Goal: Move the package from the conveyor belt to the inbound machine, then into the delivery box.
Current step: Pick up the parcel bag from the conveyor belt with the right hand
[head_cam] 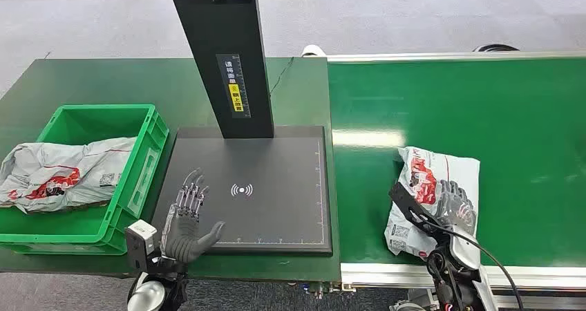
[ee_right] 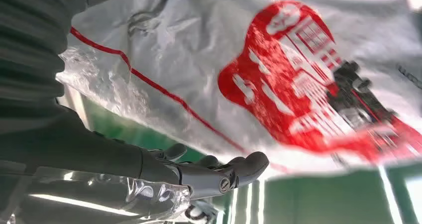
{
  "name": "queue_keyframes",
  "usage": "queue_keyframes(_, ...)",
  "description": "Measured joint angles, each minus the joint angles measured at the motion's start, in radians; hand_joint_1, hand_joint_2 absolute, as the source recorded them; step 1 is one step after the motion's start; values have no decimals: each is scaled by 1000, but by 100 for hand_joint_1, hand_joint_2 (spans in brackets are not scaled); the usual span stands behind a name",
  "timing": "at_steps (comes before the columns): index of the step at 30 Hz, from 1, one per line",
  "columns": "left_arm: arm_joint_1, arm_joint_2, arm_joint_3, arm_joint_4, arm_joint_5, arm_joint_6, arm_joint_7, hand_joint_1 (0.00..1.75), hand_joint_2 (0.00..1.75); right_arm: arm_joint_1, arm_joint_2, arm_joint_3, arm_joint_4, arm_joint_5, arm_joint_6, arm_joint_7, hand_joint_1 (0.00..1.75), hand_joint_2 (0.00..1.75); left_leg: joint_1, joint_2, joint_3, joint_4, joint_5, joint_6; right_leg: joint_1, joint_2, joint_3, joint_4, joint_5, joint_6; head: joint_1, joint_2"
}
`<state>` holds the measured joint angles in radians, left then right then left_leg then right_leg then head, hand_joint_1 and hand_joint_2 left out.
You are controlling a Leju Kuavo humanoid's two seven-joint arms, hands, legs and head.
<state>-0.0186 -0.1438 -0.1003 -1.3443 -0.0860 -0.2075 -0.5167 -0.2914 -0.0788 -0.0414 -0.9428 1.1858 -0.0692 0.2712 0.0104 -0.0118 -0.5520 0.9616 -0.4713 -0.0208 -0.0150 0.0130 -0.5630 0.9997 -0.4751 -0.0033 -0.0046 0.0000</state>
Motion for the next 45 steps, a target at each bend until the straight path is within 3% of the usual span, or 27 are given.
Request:
queue_keyframes(2,0,-1,0,0,-1,0,1,0,175,3,0,-4,0,5,14,0,19,175,0,0,0,0,0,0,0,0,0,0,0,0,0,0)
queue_keyframes(4,0,-2,0,0,-3,0,2,0,175,8,1,-11,0,10,40,-5,106,175,0,0,0,0,0,0,0,0,0,0,0,0,0,0)
queue_keyframes(6,-1,-3,0,1,-6,0,2,0,175,12,2,-13,1,10,64,-21,175,175,0,0,0,0,0,0,0,0,0,0,0,0,0,0)
queue_keyframes(18,-5,-5,0,11,-10,9,1,0,175,18,31,-10,-4,-41,148,-154,175,175,0,1,4,0,0,0,0,1,3,0,0,0,0,0)
queue_keyframes(25,-6,-4,0,13,-21,11,-3,0,175,20,39,23,-16,-89,140,-202,175,175,0,1,4,0,0,0,0,1,4,0,0,0,0,0)
queue_keyframes(33,-1,-3,9,12,-20,15,-8,0,175,24,62,29,-72,-245,-19,-298,175,175,0,1,1,0,0,0,0,0,1,0,0,0,0,0)
queue_keyframes(41,6,-3,11,8,-21,23,-22,0,175,53,96,8,-201,-297,-286,-400,175,175,0,0,-1,0,0,0,0,0,0,0,0,0,0,0)
queue_keyframes(45,5,-3,11,8,-19,40,-35,0,175,74,113,-6,-272,-370,-372,-488,175,175,0,0,-1,0,0,0,0,0,0,0,0,0,0,0)
